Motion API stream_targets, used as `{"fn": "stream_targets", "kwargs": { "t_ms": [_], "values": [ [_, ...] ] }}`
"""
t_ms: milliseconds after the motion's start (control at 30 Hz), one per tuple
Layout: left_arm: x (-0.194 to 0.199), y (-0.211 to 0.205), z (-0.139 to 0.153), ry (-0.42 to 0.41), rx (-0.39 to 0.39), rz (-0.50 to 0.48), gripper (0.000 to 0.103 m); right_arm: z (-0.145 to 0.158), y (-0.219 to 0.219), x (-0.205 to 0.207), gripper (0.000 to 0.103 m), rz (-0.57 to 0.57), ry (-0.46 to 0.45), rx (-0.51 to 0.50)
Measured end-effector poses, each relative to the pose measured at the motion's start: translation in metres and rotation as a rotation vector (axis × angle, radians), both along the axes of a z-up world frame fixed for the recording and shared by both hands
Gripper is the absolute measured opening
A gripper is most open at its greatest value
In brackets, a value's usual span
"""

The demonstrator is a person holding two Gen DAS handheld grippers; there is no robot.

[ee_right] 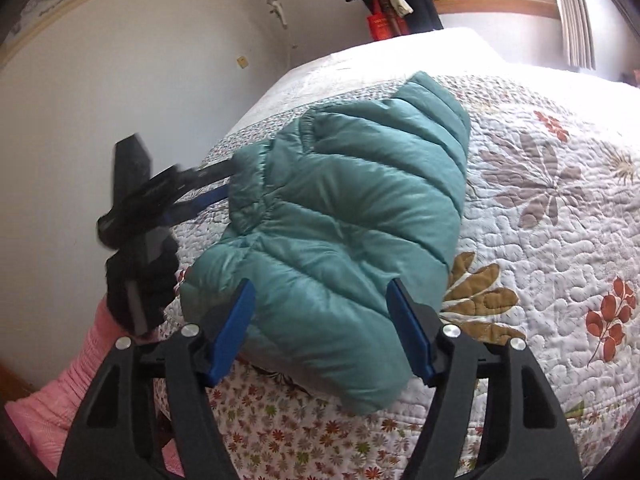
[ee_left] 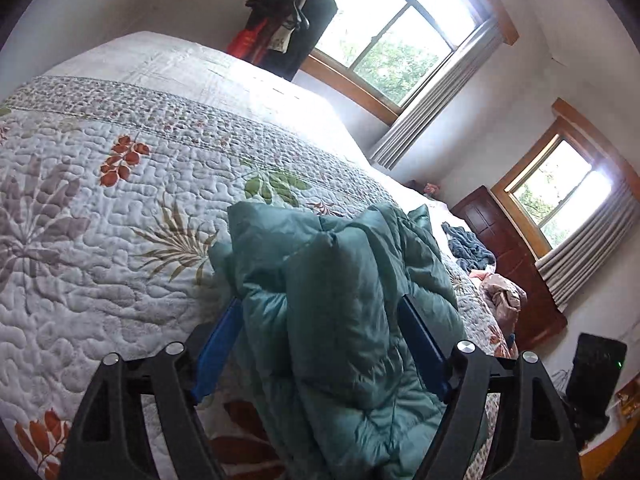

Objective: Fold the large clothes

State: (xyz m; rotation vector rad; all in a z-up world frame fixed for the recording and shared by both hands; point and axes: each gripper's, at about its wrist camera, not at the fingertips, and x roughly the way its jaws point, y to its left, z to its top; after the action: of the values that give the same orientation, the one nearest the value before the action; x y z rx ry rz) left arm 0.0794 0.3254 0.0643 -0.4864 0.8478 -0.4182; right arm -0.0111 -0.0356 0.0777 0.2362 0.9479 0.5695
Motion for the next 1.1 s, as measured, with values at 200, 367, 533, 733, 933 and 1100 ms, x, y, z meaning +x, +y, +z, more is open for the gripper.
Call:
{"fn": "stream_targets", "kwargs": {
  "t_ms": [200, 367, 533, 733, 933, 1100],
  "values": [
    [0.006, 0.001, -0.014, 0.042, -0.062, -0.014, 0.017, -0.011, 0.018, 0.007, 0.067, 0.02, 0.034, -0.016],
    [0.001, 0.025, -0.04, 0.102, -0.085, -0.014, 0.016, -0.018, 0.029, 0.012, 0.067, 0.042, 0.062, 0.007],
    [0.007, 0.02, -0.063, 0.134, -0.046, -0.036, 0.02, -0.024, 0.04, 0.015, 0.067, 0.049, 0.066, -0.012],
    [-0.002, 0.019, -0.056, 0.145, -0.026, -0.017, 0.029, -0.027, 0.035, 0.014, 0.067, 0.019, 0.085, -0.001],
    [-0.044, 0.027, -0.008, 0.023, 0.044, 0.072, 0.035, -0.003, 0.022, -0.004, 0.067, -0.002, 0.022, 0.018],
    [-0.09, -0.009, 0.033, -0.142, 0.133, -0.009, 0.038, -0.004, 0.013, -0.007, 0.067, -0.044, 0.028, -0.004]
  ]
}}
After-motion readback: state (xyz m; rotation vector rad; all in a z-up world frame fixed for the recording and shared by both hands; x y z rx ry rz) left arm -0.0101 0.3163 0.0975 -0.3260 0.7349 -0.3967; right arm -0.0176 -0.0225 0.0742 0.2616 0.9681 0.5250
